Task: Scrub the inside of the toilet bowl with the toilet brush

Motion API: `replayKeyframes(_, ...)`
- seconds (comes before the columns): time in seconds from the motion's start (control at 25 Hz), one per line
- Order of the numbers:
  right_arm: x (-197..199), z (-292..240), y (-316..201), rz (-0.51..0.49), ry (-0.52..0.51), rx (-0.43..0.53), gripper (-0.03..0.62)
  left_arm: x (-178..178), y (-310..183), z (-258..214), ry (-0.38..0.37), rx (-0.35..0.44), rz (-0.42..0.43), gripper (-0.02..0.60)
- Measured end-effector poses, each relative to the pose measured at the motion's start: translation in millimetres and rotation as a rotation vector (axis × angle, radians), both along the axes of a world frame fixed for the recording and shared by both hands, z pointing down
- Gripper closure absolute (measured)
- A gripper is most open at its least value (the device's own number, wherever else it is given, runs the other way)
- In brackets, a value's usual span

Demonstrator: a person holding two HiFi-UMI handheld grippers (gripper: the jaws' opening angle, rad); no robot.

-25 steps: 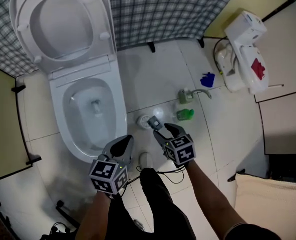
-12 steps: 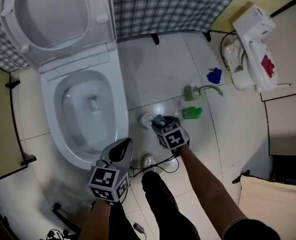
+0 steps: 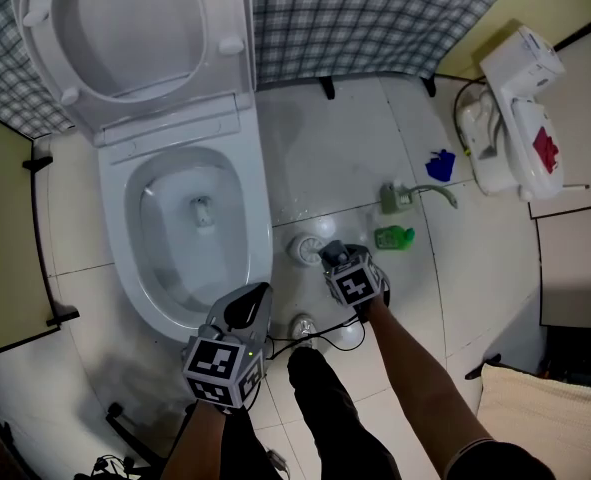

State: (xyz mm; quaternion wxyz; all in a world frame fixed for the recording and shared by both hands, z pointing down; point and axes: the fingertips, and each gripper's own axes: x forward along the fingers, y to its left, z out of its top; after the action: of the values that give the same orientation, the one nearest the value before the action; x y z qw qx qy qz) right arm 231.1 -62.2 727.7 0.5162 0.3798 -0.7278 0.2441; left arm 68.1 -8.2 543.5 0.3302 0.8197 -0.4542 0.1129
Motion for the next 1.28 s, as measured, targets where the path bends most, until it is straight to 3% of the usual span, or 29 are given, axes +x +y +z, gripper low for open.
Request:
replayKeyframes(0.28, 14, -69, 7, 0.031, -0.052, 0.028, 0.404, -11, -5, -37, 0.005, 0.014, -0.005, 0.574)
replayKeyframes(0.72, 9, -289, -4, 0.156, -0.273, 0.306, 0.404, -83, -13, -132, -0.001, 0.040, -0.081, 0.574)
replayKeyframes(1.04, -49, -403, -25, 0.103, -0.404, 0.447, 0.404, -131, -11, -192, 0.007, 0.056, -0.160, 0.574)
replayKeyframes(1.28, -119, -399, -31, 0.035, -0.502, 0.401, 0.404, -154, -7, -189, 0.014, 0.035, -0.200, 0.574)
